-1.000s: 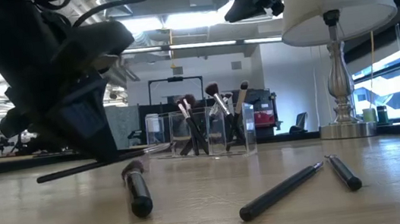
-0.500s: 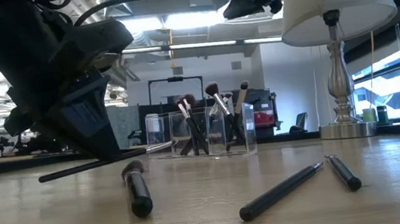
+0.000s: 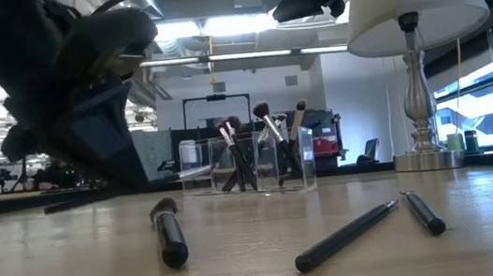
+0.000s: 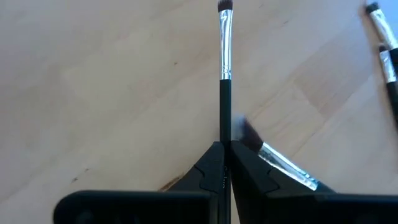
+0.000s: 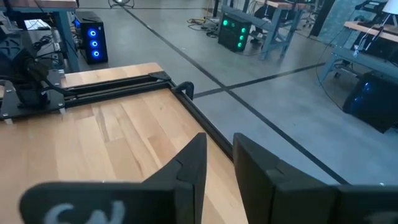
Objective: Put items in baskets/containers
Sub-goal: Put the eyeshadow brush into the transparent organizer
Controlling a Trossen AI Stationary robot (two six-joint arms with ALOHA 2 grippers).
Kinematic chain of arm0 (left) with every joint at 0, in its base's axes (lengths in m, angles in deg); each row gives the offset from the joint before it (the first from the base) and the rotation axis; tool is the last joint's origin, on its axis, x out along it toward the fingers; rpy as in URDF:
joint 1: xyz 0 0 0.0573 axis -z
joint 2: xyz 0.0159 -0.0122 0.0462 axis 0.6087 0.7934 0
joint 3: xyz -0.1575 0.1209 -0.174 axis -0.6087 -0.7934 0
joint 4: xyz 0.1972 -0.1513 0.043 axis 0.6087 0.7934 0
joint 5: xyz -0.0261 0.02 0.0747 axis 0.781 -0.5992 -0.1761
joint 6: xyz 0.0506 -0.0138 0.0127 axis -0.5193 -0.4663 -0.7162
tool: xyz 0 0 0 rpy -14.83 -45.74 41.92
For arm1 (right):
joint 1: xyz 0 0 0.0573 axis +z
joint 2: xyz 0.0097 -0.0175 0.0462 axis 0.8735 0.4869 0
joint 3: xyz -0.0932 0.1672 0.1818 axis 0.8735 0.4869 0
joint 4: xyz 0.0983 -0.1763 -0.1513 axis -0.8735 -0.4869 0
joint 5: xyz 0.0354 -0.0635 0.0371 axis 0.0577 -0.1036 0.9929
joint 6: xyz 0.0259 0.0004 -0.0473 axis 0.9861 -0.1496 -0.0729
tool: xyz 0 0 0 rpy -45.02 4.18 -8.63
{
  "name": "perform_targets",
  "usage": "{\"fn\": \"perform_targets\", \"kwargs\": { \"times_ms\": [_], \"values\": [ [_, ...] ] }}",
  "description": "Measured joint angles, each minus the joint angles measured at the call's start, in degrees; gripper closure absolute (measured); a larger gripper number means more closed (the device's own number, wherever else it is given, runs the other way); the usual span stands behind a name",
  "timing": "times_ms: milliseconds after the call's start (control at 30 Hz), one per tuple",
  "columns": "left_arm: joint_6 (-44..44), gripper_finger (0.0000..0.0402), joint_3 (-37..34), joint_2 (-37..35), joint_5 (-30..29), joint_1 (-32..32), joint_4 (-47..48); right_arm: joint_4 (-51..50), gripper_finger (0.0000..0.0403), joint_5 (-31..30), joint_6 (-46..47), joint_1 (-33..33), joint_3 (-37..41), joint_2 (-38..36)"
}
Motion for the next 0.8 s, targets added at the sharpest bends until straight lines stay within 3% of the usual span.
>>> {"fn": "perform_targets", "kwargs": {
  "times_ms": [167,433,533,667,800],
  "values": [
    [-4.0,0.0384,0.0,-3.7,-1.6,-0.2,-0.4,0.0,0.0324,0.0,-0.2,0.0,0.0,0.0],
    [-16.9,0.0384,0.0,-10.1,-13.5,-0.2,-5.5,-0.5,0.0324,0.0,-0.4,0.0,0.0,0.0],
    [-23.8,0.0384,0.0,-11.3,-21.2,-0.2,-9.3,-1.7,0.0324,-0.1,-0.3,0.0,0.0,0.0],
    [-34.4,0.0384,0.0,-11.2,-36.4,-1.1,-14.5,-3.2,0.0324,-0.1,1.2,0.0,0.0,0.0],
    [-38.0,0.0384,0.0,-10.1,-44.2,-5.6,-18.1,-5.7,0.0324,0.0,2.9,0.1,0.0,0.0]
  ]
}}
